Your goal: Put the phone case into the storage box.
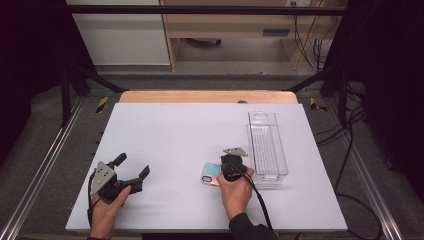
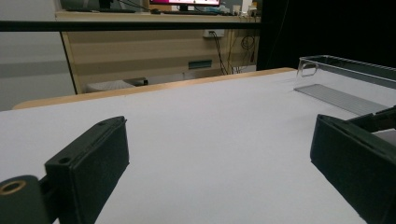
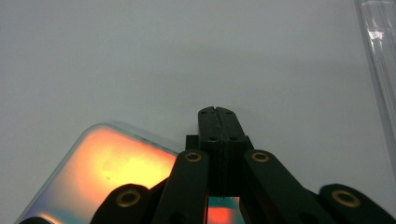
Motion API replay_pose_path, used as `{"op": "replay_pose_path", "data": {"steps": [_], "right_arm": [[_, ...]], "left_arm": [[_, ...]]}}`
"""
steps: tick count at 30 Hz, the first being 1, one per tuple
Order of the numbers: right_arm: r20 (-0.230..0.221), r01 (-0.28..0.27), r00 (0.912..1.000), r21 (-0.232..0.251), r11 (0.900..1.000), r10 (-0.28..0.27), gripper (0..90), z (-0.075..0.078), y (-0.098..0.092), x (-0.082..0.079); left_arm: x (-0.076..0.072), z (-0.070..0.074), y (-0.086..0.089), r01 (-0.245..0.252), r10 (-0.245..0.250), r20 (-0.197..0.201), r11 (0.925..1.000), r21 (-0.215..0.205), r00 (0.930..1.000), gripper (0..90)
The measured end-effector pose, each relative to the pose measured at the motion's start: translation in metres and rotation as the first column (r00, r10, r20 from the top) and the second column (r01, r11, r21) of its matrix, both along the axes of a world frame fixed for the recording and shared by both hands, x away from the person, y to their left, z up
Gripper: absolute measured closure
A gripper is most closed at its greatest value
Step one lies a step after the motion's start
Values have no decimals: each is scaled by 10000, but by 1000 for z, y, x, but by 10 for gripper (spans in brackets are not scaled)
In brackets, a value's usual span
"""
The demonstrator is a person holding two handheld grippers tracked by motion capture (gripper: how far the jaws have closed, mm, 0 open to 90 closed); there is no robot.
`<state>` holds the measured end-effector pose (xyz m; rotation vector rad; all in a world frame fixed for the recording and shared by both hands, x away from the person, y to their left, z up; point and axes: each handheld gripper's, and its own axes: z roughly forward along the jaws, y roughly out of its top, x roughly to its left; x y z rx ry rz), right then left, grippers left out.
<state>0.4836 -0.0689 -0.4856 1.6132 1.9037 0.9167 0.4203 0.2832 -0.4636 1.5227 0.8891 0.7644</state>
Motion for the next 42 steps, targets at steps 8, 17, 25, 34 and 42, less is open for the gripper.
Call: {"op": "replay_pose_path", "data": {"steps": [8, 17, 25, 34, 42], "right_arm": [[18, -16, 10000, 220, 9998, 15, 900, -1, -4, -13], [246, -235, 9995, 609, 9979, 221, 853, -3, -5, -20], [938, -1819, 9800, 635, 9813, 1755, 611, 4, -2, -17], [1969, -3775, 9151, 1108, 9194, 3520, 286, 39, -16, -25], [2646, -4700, 8598, 760, 8794, 4367, 113, 65, -35, -35]], "left_arm": [[0, 0, -4, 111, -111, -5, 9999, 83, 9999, 41], [-1, 1, -8, 295, -295, -18, 9994, 195, 9996, 40], [-5, 3, -20, 674, -671, -90, 9972, 312, 9977, 38], [-8, 3, -33, 1217, -1195, -324, 9897, 755, 9923, 34], [-9, 3, -41, 1550, -1511, -470, 9835, 934, 9874, 33]]}}
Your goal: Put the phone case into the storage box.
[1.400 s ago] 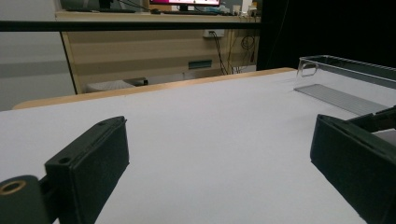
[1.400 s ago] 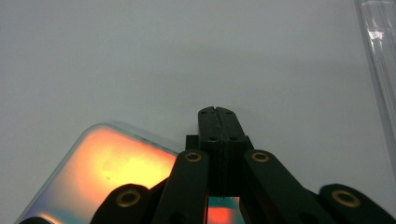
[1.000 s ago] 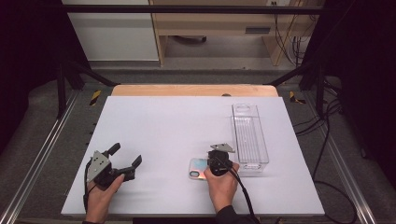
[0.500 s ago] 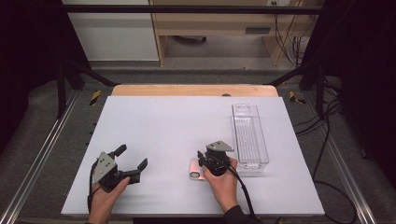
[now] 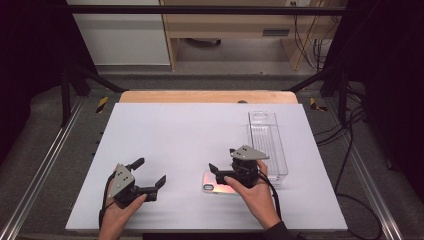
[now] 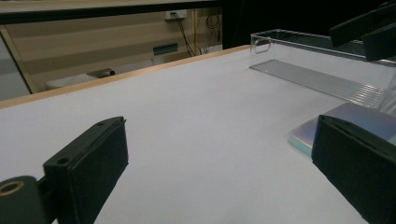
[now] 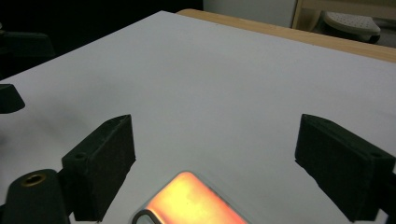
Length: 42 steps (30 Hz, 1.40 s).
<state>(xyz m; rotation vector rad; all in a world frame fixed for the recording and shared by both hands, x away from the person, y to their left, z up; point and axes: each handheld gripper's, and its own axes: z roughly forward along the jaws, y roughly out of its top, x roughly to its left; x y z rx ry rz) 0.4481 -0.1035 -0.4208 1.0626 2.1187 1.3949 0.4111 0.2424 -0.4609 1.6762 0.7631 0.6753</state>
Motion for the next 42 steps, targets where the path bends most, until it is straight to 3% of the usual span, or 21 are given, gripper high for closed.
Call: {"op": "replay_pose_path", "data": {"steps": [5, 7, 13, 16, 19, 20, 23, 28, 29, 30, 32, 35, 42], "right_arm": [[54, -227, 9997, -216, 9995, 228, 93, 2, -11, -3], [193, -486, 9986, -542, 9973, 497, 83, 2, -16, -6], [-58, -1151, 9933, -1060, 9877, 1151, 94, -5, -14, -8], [-338, -1793, 9838, -1433, 9733, 1763, 101, -14, -5, -8], [-517, -2066, 9782, -1535, 9663, 2009, 104, -19, -1, -7], [-723, -2313, 9724, -1740, 9572, 2219, 104, -24, 4, -6], [-850, -2471, 9683, -1913, 9499, 2348, 105, -29, 7, -4], [-1140, -2789, 9594, -2474, 9279, 2580, 108, -40, 17, 0], [-1140, -2789, 9594, -2474, 9279, 2580, 108, -40, 17, 0], [-1261, -2914, 9555, -2651, 9191, 2666, 108, -44, 20, 2], [-1295, -2942, 9546, -2724, 9161, 2681, 108, -45, 21, 2], [-1465, -3127, 9487, -3035, 9001, 2802, 108, -51, 24, 5], [-1508, -3224, 9458, -3267, 8885, 2877, 107, -54, 27, 8]], "left_arm": [[-1, 0, -5, 136, -136, -75, 9999, 69, 9999, 33], [-1, 0, -7, 177, -176, -124, 9998, 80, 9998, 33], [-2, -1, -10, 303, -301, -137, 9995, 132, 9995, 33], [-3, -2, -11, 345, -344, -152, 9993, 121, 9993, 33], [-3, -2, -11, 343, -342, -166, 9994, 97, 9993, 33], [-3, -2, -11, 350, -349, -169, 9993, 100, 9993, 33], [-3, -2, -11, 350, -349, -169, 9993, 96, 9992, 33], [-3, -2, -10, 355, -354, -177, 9993, 78, 9992, 33], [-3, -2, -10, 355, -354, -177, 9993, 78, 9992, 33], [-3, -2, -10, 366, -365, -176, 9993, 82, 9992, 33], [-3, -2, -10, 374, -372, -174, 9993, 96, 9992, 33], [-3, -2, -10, 366, -364, -167, 9993, 106, 9992, 33], [-2, -2, -10, 363, -361, -150, 9993, 110, 9992, 33]]}}
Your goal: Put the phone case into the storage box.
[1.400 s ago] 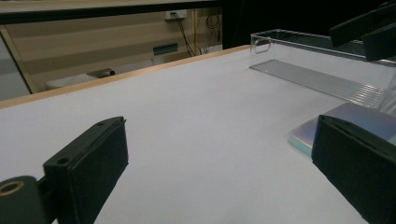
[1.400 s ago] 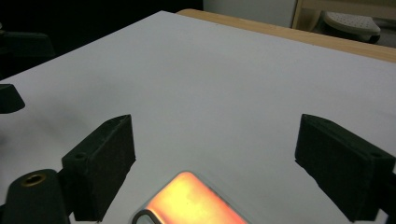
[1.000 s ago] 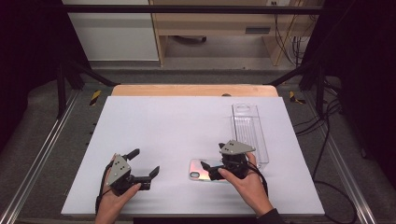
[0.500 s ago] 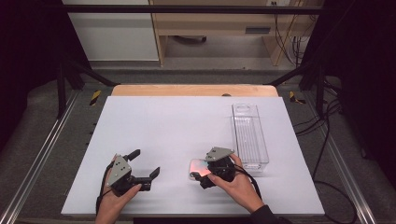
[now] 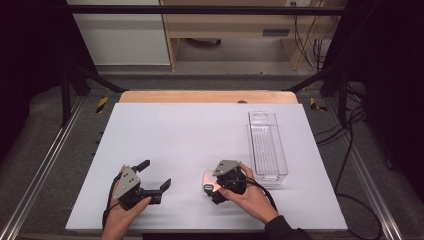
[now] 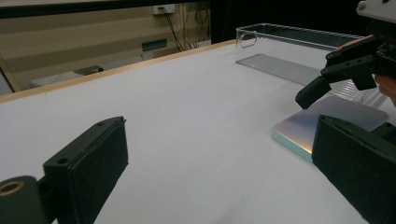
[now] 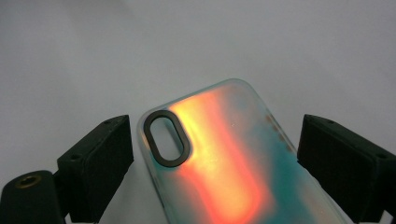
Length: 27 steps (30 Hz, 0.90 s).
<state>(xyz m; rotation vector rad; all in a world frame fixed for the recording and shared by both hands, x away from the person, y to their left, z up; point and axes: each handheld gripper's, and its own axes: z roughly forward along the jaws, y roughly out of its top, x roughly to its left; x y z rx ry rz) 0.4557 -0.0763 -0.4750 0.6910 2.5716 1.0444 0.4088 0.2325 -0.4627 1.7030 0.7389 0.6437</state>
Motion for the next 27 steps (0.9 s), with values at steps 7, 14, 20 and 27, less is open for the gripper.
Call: {"op": "replay_pose_path", "data": {"steps": [7, 14, 20, 27], "right_arm": [[25, -59, 10000, -185, 9998, 60, 104, -3, 7, 5], [-347, -142, 9993, -271, 9995, 133, 56, -9, 10, 11], [-922, -33, 9957, -190, 9998, 16, 37, -12, 11, 20], [-907, 244, 9956, -136, 9996, -255, 48, -12, 14, 22]], "left_arm": [[0, 0, 1, 6, -6, -8, 10000, -18, 10000, 33], [0, 0, 1, 66, -65, -31, 10000, 25, 10000, 34], [1, -1, 0, 85, -85, -32, 10000, 51, 10000, 34], [1, -1, 0, 90, -90, -27, 9999, 76, 10000, 34]]}}
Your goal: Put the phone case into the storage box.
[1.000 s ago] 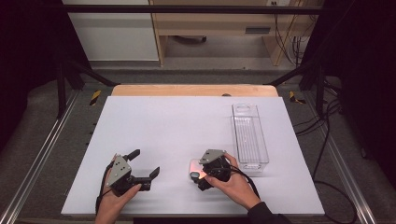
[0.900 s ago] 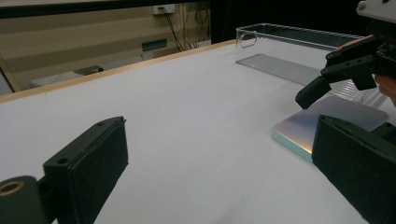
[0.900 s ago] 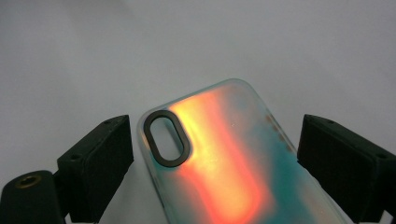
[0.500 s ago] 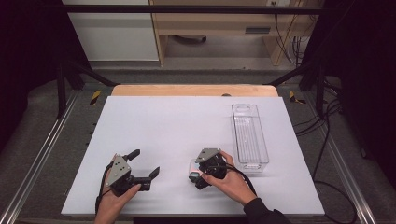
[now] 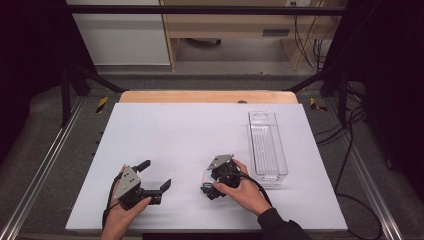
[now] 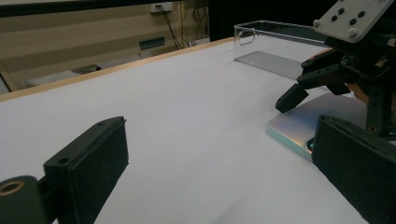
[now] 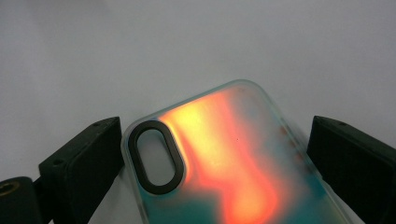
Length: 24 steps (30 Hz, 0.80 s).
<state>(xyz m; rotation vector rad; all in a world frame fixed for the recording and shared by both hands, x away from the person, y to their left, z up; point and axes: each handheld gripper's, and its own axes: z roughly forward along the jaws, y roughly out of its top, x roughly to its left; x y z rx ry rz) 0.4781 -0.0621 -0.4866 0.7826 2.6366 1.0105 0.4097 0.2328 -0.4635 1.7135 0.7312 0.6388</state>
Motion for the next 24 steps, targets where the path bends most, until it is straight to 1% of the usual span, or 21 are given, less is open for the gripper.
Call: {"op": "replay_pose_path", "data": {"steps": [3, 6, 10, 17, 24], "right_arm": [[6, 107, 9999, 20, 9999, -107, 51, 0, 1, 1], [24, 75, 10000, -17, 10000, -75, 57, 0, 0, 1], [103, -69, 9999, -140, 9999, 70, 63, 2, 0, 0], [60, -361, 9993, -182, 9992, 362, 70, 3, -2, 2], [56, -388, 9992, -284, 9988, 390, 68, 3, -3, 1]], "left_arm": [[0, 0, 0, 3, -3, 1, 10000, 1, 10000, 35], [0, 0, 0, 8, -8, -18, 10000, 15, 10000, 35], [0, 0, -1, 33, -33, -16, 10000, 33, 10000, 35], [0, 0, -1, 33, -33, -12, 10000, 43, 10000, 35], [0, 0, -1, 61, -61, -8, 9999, 81, 10000, 35]]}}
